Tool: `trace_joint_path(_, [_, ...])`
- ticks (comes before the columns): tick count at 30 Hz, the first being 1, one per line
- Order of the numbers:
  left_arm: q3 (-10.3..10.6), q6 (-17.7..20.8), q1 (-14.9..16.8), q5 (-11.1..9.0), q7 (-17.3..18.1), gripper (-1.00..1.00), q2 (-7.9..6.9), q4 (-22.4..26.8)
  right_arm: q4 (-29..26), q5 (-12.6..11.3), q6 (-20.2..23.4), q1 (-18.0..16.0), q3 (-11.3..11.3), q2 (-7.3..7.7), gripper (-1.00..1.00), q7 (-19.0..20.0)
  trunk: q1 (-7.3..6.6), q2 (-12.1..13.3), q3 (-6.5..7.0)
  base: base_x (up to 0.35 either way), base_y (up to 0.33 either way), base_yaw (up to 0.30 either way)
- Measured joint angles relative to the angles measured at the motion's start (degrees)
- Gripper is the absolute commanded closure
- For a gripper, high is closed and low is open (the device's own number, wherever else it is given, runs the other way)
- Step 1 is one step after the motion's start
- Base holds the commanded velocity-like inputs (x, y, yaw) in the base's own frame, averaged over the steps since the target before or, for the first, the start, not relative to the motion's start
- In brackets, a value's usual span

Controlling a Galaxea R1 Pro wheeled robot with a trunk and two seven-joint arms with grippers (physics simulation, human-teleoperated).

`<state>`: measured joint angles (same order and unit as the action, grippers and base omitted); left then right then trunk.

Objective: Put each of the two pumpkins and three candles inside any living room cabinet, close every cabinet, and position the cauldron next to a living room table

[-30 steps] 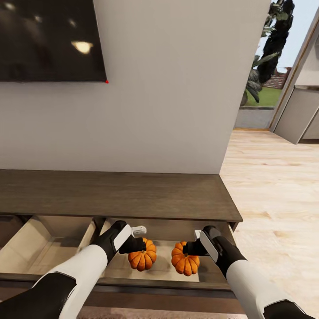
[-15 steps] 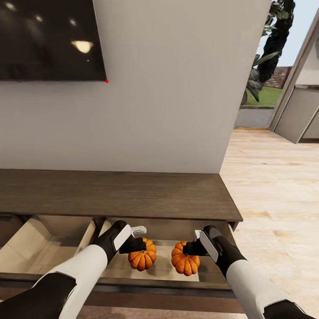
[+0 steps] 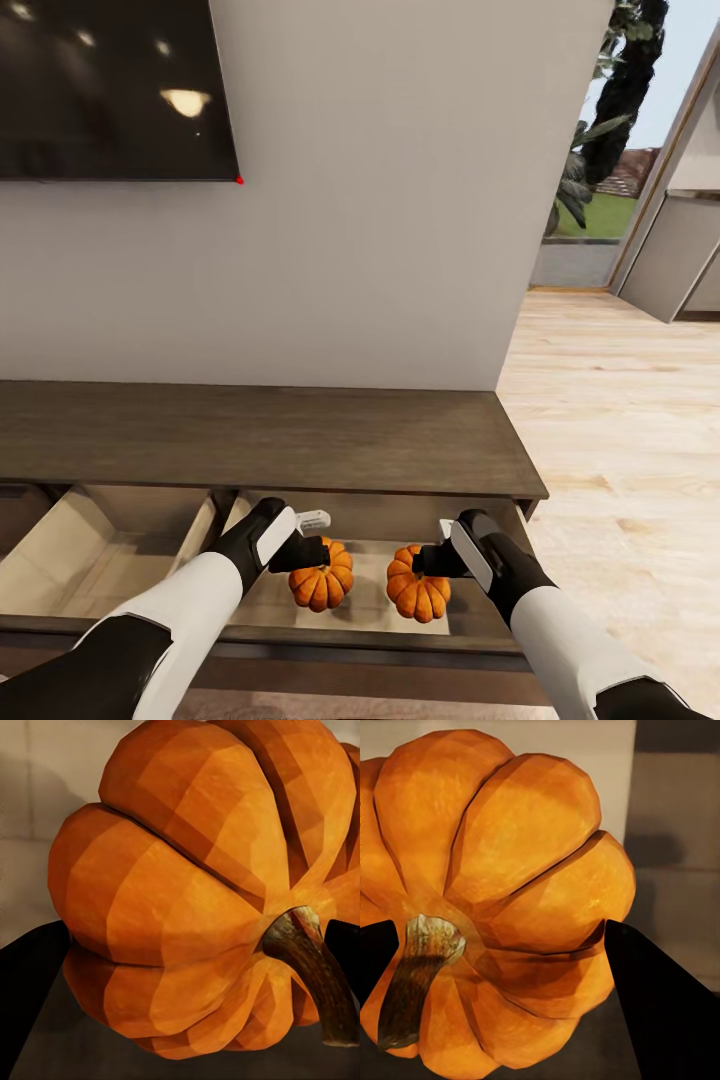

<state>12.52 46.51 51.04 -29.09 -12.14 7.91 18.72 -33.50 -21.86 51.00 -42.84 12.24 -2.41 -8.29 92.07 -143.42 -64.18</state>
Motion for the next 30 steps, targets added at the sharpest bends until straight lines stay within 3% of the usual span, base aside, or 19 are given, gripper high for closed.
trace_joint_path(14, [0.00, 0.00, 0.00, -0.01, -0.01, 1.00, 0.03, 0.00, 0.00, 0.00, 0.00, -0.02, 0.00, 0.00, 1.00, 0.09, 0.00, 0.00, 0.00, 0.000, 0.000, 0.000])
trace_joint_path(15, [0.00, 0.00, 0.00, -0.04, 0.00, 1.00, 0.03, 0.00, 0.00, 0.00, 0.00, -0.02, 0.00, 0.00, -1.00, 0.09, 0.00, 0.00, 0.00, 0.000, 0.000, 0.000])
trace_joint_path(30, [0.01, 0.00, 0.00, 0.02, 0.02, 1.00, 0.03, 0.00, -0.01, -0.03, -0.02, -0.02, 0.01, 0.00, -1.00, 0.14, 0.00, 0.00, 0.00, 0.000, 0.000, 0.000])
